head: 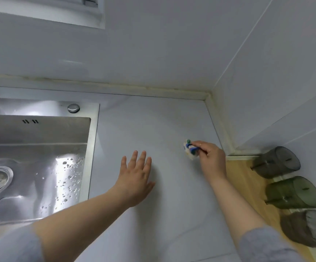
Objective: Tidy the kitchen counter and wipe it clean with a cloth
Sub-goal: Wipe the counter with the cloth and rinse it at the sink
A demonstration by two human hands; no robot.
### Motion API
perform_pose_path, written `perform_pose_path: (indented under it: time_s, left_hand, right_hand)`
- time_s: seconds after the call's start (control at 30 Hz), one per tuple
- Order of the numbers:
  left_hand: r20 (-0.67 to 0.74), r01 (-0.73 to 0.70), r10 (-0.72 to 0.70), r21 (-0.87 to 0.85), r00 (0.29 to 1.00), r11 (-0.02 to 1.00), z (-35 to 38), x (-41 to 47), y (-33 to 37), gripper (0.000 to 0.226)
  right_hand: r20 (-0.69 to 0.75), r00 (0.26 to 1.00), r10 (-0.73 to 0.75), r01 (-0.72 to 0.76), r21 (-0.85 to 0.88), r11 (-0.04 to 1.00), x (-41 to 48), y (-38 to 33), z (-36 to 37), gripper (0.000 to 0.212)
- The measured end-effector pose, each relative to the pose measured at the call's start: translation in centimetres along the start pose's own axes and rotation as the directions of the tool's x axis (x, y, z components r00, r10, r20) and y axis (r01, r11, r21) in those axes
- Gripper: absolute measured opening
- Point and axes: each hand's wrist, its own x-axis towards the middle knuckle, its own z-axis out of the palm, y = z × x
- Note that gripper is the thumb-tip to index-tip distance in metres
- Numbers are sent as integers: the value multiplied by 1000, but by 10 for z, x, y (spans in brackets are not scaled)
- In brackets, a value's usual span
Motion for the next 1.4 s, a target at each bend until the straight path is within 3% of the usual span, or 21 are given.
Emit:
perform_pose_path:
  time_s: [0.43, 0.67, 0.83, 1.0, 1.23, 1.4]
  left_hand:
    - [-81, 46, -46, -4, 996, 999, -18, 156, -28, 101]
    - [-177, -3, 0, -19, 984, 1000, 1, 170, -38, 88]
    - [-210, -4, 0, -21, 978, 1000, 2, 170, -39, 87]
    - [-196, -17, 11, -29, 981, 999, 2, 169, -40, 89]
    - [-120, 43, -42, 7, 992, 999, -7, 165, -35, 100]
    - [-81, 102, -96, 75, 992, 992, -22, 142, -18, 90]
  right_hand:
    - [56, 980, -189, 191, -25, 981, 189, 23, 63, 28]
    - [142, 971, -190, 201, -63, 978, 237, 43, 100, 31]
    - [115, 976, -182, 180, 33, 983, 231, 47, 104, 29]
    - [145, 988, -52, 36, 115, 993, 213, 47, 98, 34]
    - [124, 991, -55, 45, 82, 996, 144, 53, 76, 35]
    - [127, 990, -65, 52, 104, 993, 74, 51, 57, 40]
